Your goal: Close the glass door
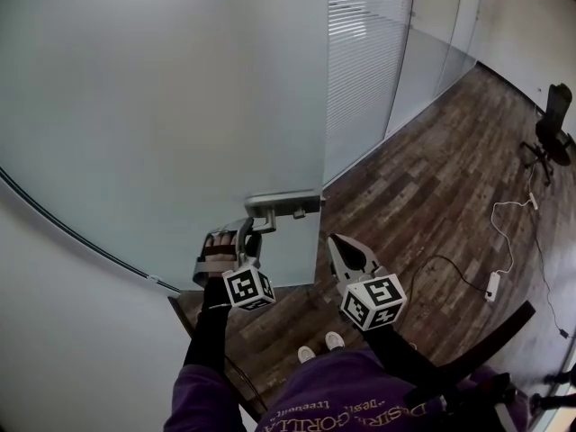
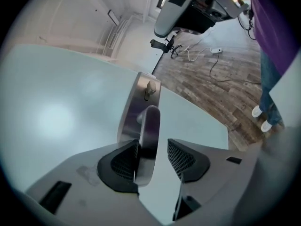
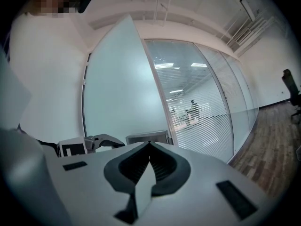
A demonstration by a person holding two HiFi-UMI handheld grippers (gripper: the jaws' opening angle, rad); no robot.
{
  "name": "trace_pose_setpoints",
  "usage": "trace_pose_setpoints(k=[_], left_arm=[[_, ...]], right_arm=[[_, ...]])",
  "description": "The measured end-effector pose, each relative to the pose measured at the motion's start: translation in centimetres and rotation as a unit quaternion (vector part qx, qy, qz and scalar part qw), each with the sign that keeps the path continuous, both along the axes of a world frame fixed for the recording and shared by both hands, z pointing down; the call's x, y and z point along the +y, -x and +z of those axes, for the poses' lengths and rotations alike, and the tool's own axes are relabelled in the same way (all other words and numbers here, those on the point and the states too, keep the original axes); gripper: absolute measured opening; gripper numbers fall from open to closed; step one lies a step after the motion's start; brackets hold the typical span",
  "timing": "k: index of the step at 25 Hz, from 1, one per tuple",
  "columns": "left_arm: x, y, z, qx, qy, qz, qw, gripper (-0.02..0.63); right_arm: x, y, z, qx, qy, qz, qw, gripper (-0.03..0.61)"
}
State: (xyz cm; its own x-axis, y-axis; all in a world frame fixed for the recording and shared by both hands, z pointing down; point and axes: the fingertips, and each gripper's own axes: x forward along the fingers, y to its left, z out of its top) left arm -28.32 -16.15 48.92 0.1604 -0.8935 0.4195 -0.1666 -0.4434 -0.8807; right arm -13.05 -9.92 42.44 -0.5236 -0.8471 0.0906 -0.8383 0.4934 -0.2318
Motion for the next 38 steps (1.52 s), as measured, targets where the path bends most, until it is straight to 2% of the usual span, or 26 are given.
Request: trace_pose_setpoints(k=[1, 2, 3, 8, 14, 20, 24, 26, 32, 38], left_arm=[[0.0, 0.0, -0.2, 0.013, -0.003, -0.004, 0.9999, 0.185], [-0.1, 0.0, -0.5, 0.023, -0.005, -0.008, 0.9997, 0.127], [-0.2, 0.1, -0.7, 0.027, -0.006, -0.009, 0.9996, 0.114], [-0.2, 0.2, -1.4, 0.021, 0.003, -0.007, 0.9998, 0.109], [0.0, 0.0, -1.0, 0.014, 0.047, -0.003, 0.9988, 0.101], [-0.3, 0.2, -0.6, 0.024, 0.077, -0.027, 0.9964, 0.101], [-0.6, 0.1, -0.3, 0.023, 0.081, -0.027, 0.9961, 0.101], [-1.0, -0.1, -0.5, 0.023, 0.075, -0.026, 0.9966, 0.101], [-2.1, 0.0, 0.7, 0.018, 0.096, -0.043, 0.9943, 0.101], [-3.4, 0.0, 1.8, 0.017, 0.134, -0.055, 0.9893, 0.100]], right_arm=[[0.3, 0.1, 0.2, 0.000, 0.001, -0.001, 1.000, -0.003], [0.4, 0.3, 0.3, 0.000, 0.002, -0.001, 1.000, -0.003], [0.5, 0.4, 0.3, 0.000, 0.004, -0.001, 1.000, -0.003], [1.3, 1.0, -0.1, 0.001, 0.009, 0.000, 1.000, -0.003], [2.4, 1.4, 0.8, 0.006, 0.022, 0.007, 1.000, -0.003], [3.9, 2.2, 2.0, 0.010, 0.033, 0.010, 0.999, -0.003], [4.5, 2.4, 2.5, 0.010, 0.035, 0.007, 0.999, -0.003], [4.3, 2.2, 2.5, 0.010, 0.036, 0.006, 0.999, -0.003], [2.9, 1.6, 3.6, 0.003, 0.033, 0.003, 0.999, -0.003], [0.6, 0.8, 3.9, -0.003, 0.030, 0.000, 1.000, -0.003]])
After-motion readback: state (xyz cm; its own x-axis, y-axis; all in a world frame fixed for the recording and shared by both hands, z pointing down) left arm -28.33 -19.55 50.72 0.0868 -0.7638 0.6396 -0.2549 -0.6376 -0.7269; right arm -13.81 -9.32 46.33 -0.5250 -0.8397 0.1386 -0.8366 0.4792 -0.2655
